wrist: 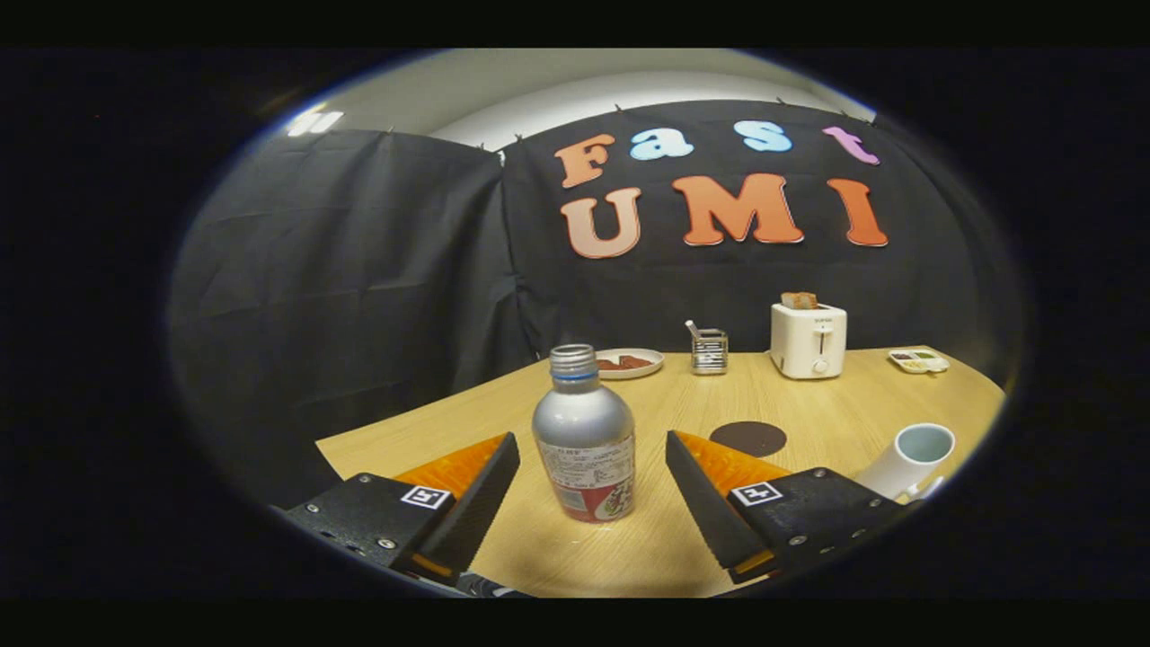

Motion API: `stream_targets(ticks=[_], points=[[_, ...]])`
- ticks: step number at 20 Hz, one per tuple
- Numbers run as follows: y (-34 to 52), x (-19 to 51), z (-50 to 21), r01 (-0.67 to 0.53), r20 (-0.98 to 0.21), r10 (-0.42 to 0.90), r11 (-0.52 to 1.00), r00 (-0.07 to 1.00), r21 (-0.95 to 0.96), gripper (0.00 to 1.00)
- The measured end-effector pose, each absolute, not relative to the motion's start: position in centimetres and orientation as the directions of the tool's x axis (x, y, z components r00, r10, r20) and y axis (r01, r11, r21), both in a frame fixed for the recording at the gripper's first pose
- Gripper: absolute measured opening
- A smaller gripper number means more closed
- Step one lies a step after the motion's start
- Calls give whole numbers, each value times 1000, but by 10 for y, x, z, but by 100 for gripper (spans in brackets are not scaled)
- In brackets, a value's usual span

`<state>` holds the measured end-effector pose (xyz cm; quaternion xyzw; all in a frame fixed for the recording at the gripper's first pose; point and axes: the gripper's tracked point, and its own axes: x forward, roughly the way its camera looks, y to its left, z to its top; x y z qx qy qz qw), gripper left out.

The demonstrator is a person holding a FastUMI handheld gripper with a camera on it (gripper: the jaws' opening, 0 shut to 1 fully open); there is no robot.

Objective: Take the bottle from table, then pour the juice into the cup, finally place the bottle on the coaster

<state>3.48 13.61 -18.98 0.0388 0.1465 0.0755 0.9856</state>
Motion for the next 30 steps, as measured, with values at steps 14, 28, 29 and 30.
stream_targets(ticks=[14,28,29,30], points=[[150,58,-252,-82,-427,121,991,896,108,97],[130,44,-215,19,-396,145,924,907,381,79],[125,43,-210,31,-387,145,910,911,413,79],[121,42,-205,42,-378,142,898,915,437,79]])
